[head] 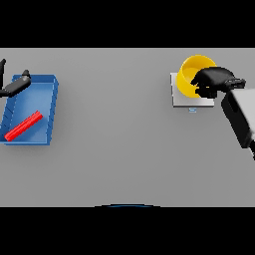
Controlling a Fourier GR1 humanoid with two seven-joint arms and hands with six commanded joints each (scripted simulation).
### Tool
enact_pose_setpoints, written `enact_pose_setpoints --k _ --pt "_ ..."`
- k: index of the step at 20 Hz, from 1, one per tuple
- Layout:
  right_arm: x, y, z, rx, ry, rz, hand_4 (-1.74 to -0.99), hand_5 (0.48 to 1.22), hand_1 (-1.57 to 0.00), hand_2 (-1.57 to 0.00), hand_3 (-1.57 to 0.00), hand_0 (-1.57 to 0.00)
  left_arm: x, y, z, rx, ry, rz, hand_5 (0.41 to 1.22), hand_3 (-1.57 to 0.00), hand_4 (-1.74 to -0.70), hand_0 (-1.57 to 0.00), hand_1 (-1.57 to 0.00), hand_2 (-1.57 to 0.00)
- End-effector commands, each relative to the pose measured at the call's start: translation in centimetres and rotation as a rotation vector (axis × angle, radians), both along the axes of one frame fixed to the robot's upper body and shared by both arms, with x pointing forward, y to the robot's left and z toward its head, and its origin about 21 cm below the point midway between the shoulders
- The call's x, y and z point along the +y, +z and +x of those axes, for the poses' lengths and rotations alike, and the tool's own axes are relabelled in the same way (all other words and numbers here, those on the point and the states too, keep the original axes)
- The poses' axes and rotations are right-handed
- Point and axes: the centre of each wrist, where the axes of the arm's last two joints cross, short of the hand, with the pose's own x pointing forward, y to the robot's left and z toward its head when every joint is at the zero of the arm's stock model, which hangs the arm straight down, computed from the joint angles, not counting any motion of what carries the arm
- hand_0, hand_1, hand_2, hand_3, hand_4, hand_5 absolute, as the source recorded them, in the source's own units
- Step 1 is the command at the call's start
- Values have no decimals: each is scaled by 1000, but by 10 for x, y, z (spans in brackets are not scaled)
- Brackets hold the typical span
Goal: Pick up the red beaker and tilt it to pour out 1 green nut into yellow bowl. Pick up the yellow bowl and place it on the metallic measuring scale.
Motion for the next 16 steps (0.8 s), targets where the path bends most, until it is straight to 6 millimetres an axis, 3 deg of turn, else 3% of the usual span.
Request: enact_pose_setpoints --k 1,2,4,7,11,16 --pt "-2 0 0 7 -19 0 -1596 1134 -1350 -1348 -907 -1525 1 -1 2 0 5 0 745 1 -812 1 1 1" --pt "-1 -2 0 12 -27 3 -1548 1053 -1083 -1132 -824 -1219 -3 -4 2 8 1 -7 744 1 -812 1 1 1" --pt "-1 -2 3 18 -20 5 -1470 928 -692 -810 -711 -780 -2 -2 6 7 4 -4 745 1 -812 1 1 1" --pt "-1 -4 4 36 -12 1 -1410 821 -354 -518 -604 -399 -1 -5 7 1 5 5 738 1 -806 1 1 1" --pt "-3 -2 5 48 24 -6 -1356 755 -144 -288 -475 -163 0 -5 8 2 6 -7 736 1 -812 1 1 1" --pt "2 -4 8 61 31 -37 -1308 733 -47 -115 -348 -53 0 -3 8 -2 9 -9 734 1 -821 1 1 1"
